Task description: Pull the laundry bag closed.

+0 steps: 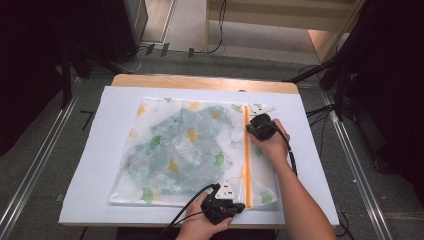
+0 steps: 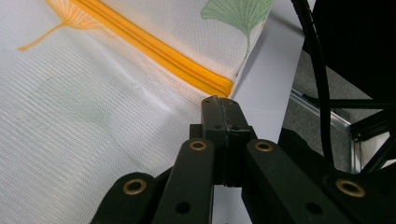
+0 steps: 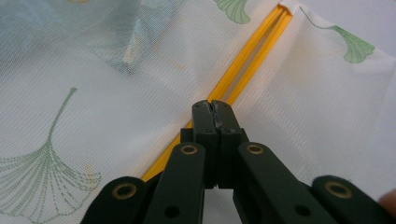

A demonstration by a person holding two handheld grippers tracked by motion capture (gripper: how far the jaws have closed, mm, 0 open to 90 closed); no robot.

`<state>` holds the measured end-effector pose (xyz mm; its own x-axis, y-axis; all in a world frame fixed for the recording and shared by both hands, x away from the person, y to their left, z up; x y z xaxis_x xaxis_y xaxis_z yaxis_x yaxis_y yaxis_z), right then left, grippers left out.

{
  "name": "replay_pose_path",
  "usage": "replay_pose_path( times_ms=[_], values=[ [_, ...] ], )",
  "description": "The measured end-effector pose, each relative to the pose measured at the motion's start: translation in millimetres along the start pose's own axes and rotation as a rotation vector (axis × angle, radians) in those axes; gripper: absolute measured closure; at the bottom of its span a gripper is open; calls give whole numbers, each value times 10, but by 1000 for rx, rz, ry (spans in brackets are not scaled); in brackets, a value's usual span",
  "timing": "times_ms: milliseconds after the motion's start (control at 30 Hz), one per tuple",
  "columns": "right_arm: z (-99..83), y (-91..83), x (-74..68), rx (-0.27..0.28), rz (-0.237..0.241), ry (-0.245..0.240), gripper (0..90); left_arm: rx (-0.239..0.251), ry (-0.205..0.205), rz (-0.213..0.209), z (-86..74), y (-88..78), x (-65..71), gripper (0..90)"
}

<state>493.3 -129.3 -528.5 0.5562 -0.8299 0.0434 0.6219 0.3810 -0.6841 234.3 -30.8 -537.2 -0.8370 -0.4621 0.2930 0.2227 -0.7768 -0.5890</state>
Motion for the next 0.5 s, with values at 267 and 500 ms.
replay_pose_path(
  times_ms=[267, 500],
  values=[
    [58, 65, 59, 4, -3, 16, 900, 8, -14, -7, 1, 2, -3, 900],
    [117, 128, 116, 0, 0, 7, 900, -5, -33, -24, 0, -5, -16, 900]
  ],
)
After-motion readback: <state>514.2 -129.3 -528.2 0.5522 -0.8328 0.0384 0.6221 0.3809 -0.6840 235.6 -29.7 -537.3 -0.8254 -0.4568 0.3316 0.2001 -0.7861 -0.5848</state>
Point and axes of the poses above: each handheld gripper's, and its own axes: y roughly forward along the jaws, z roughly out of its top, x roughly to its right, the point moved 8 cm from there along y, roughly forward along the jaws, and after that the axes turned 5 degrees about x, right-handed, at the moved point
